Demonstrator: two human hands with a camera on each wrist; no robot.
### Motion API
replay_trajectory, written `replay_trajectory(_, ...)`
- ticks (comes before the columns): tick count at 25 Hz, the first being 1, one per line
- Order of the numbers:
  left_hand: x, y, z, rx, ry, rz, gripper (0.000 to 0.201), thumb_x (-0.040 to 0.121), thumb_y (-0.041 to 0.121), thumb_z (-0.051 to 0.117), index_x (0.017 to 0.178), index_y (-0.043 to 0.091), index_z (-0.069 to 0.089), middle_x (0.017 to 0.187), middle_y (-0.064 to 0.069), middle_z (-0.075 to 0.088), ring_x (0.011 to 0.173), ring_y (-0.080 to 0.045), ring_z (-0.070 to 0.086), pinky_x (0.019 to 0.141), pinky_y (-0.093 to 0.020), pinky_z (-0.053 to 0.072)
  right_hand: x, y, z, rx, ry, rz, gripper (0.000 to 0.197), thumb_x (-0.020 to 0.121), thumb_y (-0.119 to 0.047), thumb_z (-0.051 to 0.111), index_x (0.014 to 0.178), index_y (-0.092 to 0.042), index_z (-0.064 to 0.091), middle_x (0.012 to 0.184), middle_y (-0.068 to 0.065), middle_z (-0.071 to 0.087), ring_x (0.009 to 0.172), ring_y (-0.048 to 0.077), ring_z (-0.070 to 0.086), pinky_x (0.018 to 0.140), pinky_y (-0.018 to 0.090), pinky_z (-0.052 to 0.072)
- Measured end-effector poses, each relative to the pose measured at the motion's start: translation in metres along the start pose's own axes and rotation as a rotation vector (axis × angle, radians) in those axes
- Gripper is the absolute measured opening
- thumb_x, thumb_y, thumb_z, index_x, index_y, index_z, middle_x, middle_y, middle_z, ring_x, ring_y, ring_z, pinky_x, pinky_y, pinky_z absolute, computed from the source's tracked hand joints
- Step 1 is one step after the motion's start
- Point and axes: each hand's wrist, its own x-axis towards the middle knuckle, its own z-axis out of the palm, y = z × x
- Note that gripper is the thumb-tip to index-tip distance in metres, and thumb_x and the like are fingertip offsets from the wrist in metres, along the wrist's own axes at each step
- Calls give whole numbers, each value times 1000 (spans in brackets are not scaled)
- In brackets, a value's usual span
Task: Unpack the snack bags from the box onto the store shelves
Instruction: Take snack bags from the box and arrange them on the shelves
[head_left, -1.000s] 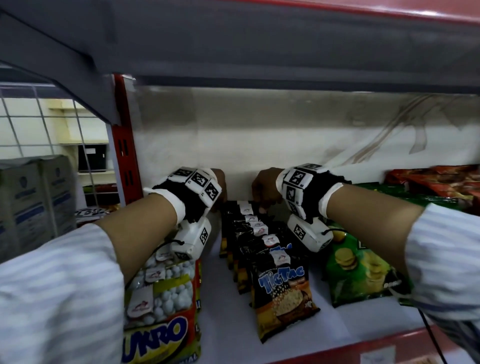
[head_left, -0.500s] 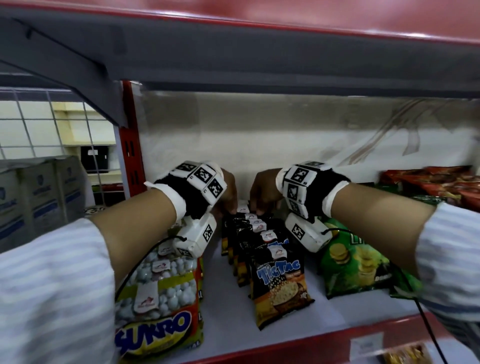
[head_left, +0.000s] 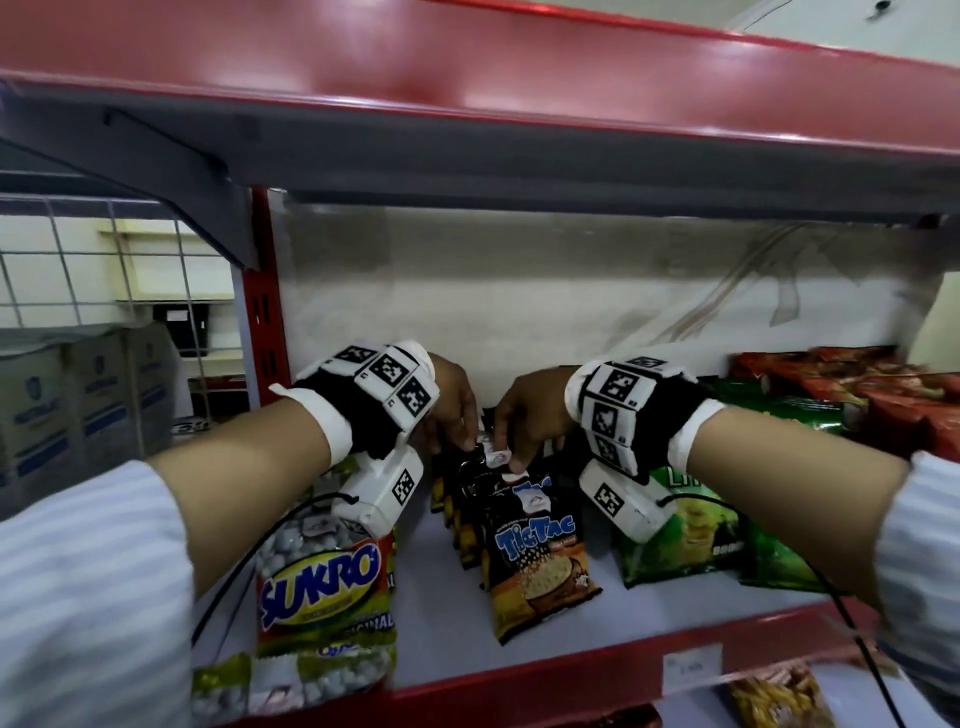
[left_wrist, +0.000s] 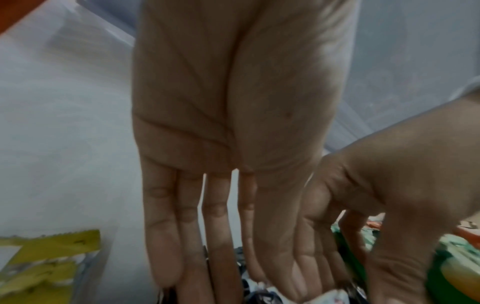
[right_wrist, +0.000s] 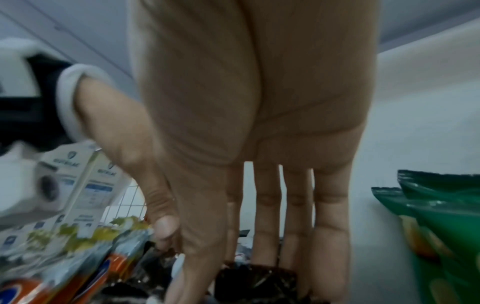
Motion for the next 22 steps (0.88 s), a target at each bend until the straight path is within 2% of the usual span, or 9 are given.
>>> replay_trajectory(1,0,0,-2,-12,10,-1,8,79,22,77,78,28,71,80,1,72,56,-8,68,66,-24,56,-1,-2,-1,-15,28,-10,35,76,-21,78,110,-17,66,97,-4,67,92,14,68,68,22,56)
replay_trajectory(3,-1,-2,-6,-54,18,-11,8,78,20,77,76,27,73,73,4,73,58,-9,69,64,-24,56,-8,-4,-6,-38,83,-21,37,74,-24,80,109,-18,67,83,-12,65,64,-6,65,56,8,49)
replay_trajectory(5,-4,-5,-7,-94,4,-27,6,76,22,79,74,26,76,73,2,74,64,-12,71,62,-24,56,-15,-3,-10,-66,104,-10,35,74,-24,80,107,-20,68,73,-18,59,56,-5,57,44,3,41)
replay_trajectory(8,-9,-10,1,-164,-79,-55,20,66,29,86,80,18,77,77,-6,75,68,-19,72,61,-26,56,-19,-1,-3,-56,98,-2,31,79,-25,76,108,-19,68,81,-11,63,64,2,55,53,12,48)
replay_trajectory(11,-14,-8,11,-160,-140,-63,44,47,41,90,82,18,75,91,-13,75,70,-20,73,63,-27,56,-28,-6,3,-52,206,-21,23,81,-33,73,98,-20,66,87,-7,64,75,13,62,67,23,51)
replay_trajectory(14,-13,-4,20,-127,-105,-57,42,57,36,89,89,17,70,104,-15,72,65,-17,72,57,-23,54,-47,-13,10,22,167,-55,28,69,-40,82,82,-24,63,77,-14,62,71,8,60,65,25,51)
replay_trajectory(17,-12,-6,21,-115,-60,-35,28,71,29,83,91,17,69,104,-20,71,69,-22,71,57,-26,56,-57,-15,37,-216,71,-72,60,57,-47,86,103,-25,54,91,-10,52,80,12,53,58,23,40)
replay_trajectory(20,-17,-4,18,-121,-36,12,11,78,24,77,86,20,71,99,-18,71,68,-19,70,56,-26,56,-51,-10,60,-409,66,-20,93,55,-54,84,129,-22,38,122,4,45,105,27,53,77,33,48)
replay_trajectory(22,-22,-1,15,-116,-47,-11,22,75,24,79,94,20,67,101,-16,70,67,-15,69,59,-26,55,-43,-6,62,-406,113,-9,99,56,-52,84,135,-20,33,128,7,44,112,30,52,85,38,48)
